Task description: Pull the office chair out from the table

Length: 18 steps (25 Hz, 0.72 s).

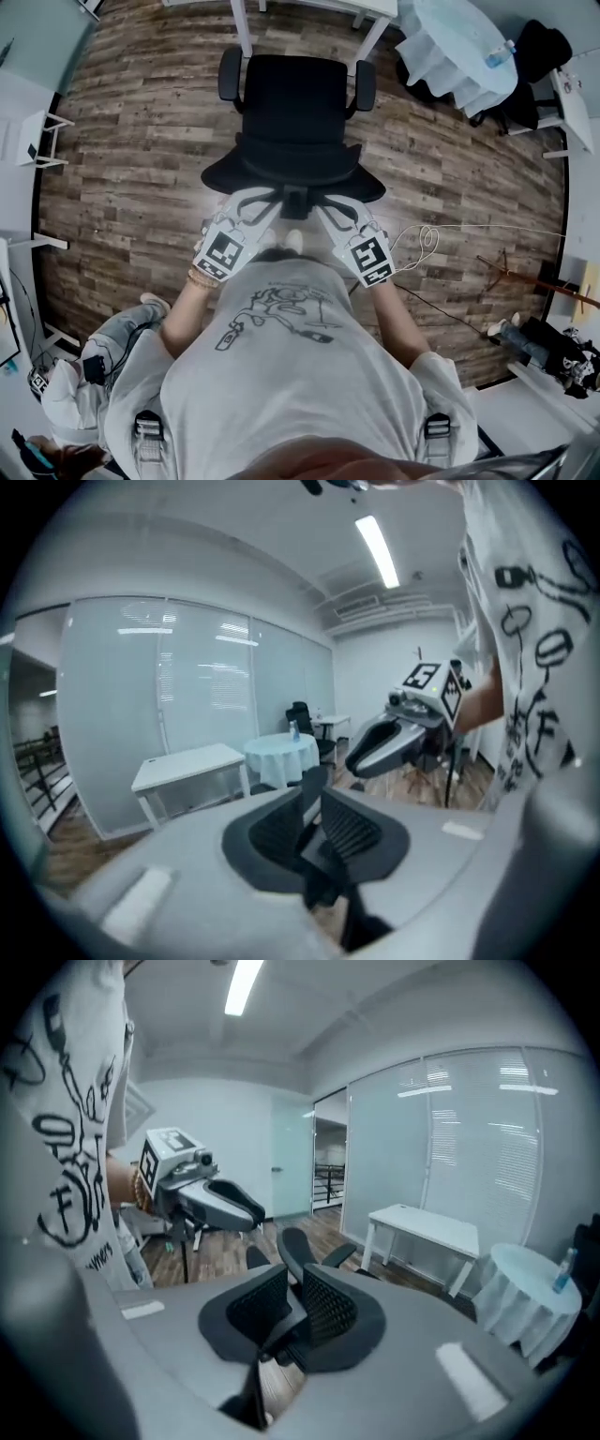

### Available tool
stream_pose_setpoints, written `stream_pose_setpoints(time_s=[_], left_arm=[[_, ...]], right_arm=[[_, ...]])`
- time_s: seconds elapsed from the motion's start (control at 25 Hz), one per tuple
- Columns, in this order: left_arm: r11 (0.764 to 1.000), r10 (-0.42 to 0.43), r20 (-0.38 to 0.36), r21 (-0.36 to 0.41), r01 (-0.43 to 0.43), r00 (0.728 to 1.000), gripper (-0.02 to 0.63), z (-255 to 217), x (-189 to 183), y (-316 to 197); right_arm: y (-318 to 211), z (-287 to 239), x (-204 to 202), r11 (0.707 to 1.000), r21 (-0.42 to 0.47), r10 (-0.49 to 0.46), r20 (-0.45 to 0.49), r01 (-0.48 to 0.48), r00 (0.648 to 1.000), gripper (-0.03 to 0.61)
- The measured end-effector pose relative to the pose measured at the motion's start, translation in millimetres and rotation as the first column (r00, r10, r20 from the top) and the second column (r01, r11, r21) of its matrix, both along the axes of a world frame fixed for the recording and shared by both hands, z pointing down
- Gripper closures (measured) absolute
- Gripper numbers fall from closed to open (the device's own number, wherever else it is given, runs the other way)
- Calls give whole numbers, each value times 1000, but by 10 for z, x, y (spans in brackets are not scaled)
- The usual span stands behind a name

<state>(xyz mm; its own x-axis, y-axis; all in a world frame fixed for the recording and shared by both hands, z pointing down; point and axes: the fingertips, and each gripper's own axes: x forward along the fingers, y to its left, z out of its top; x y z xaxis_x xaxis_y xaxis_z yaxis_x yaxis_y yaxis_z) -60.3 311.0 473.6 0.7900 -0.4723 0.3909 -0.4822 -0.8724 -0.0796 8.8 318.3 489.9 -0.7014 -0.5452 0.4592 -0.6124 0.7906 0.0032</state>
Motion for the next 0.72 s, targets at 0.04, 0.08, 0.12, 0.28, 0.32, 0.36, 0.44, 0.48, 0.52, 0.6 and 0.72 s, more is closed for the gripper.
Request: stream_pose_setpoints(time_s=[0.04, 0.08, 0.12, 0.28, 0.32, 0.36, 0.44, 0.48, 0.52, 0.6, 0.72], left_arm=[[1000, -9, -45, -6, 8, 999, 557, -127, 23, -9], [1000, -15, -82, -9, 14, 997, 558, -235, 46, -14], [1000, -20, -114, -9, 19, 993, 559, -327, 71, -18], [1000, -26, -234, 9, 29, 972, 580, -677, 182, -54], [999, -22, -257, 28, 31, 966, 592, -768, 203, -58], [998, -13, -270, 58, 30, 963, 601, -854, 221, -50], [991, 14, -272, 129, 22, 962, 611, -1003, 258, -11], [989, 20, -280, 144, 21, 960, 611, -1064, 273, 11], [991, 16, -302, 132, 25, 953, 611, -1116, 283, 27], [997, -2, -358, 76, 31, 934, 611, -1197, 291, 42], [998, -4, -389, 53, 27, 921, 611, -1278, 294, 38]], right_arm=[[-12, -115, -13, 1000, 1, 13, 46, -13, 999, 525], [-22, -215, -22, 1000, 2, 24, 86, -25, 996, 532], [-28, -304, -29, 999, 5, 35, 120, -36, 992, 532], [-43, -714, -69, 996, 52, 52, 238, -67, 970, 548], [-40, -820, -84, 995, 63, 53, 258, -71, 965, 551], [-35, -915, -99, 994, 76, 52, 273, -75, 961, 555], [-28, -1066, -139, 992, 105, 43, 287, -76, 957, 571], [-31, -1118, -158, 990, 118, 38, 288, -75, 957, 571], [-37, -1157, -169, 989, 125, 37, 292, -76, 956, 571], [-54, -1217, -164, 989, 123, 43, 310, -85, 950, 572], [-72, -1297, -153, 987, 126, 58, 324, -104, 944, 572]])
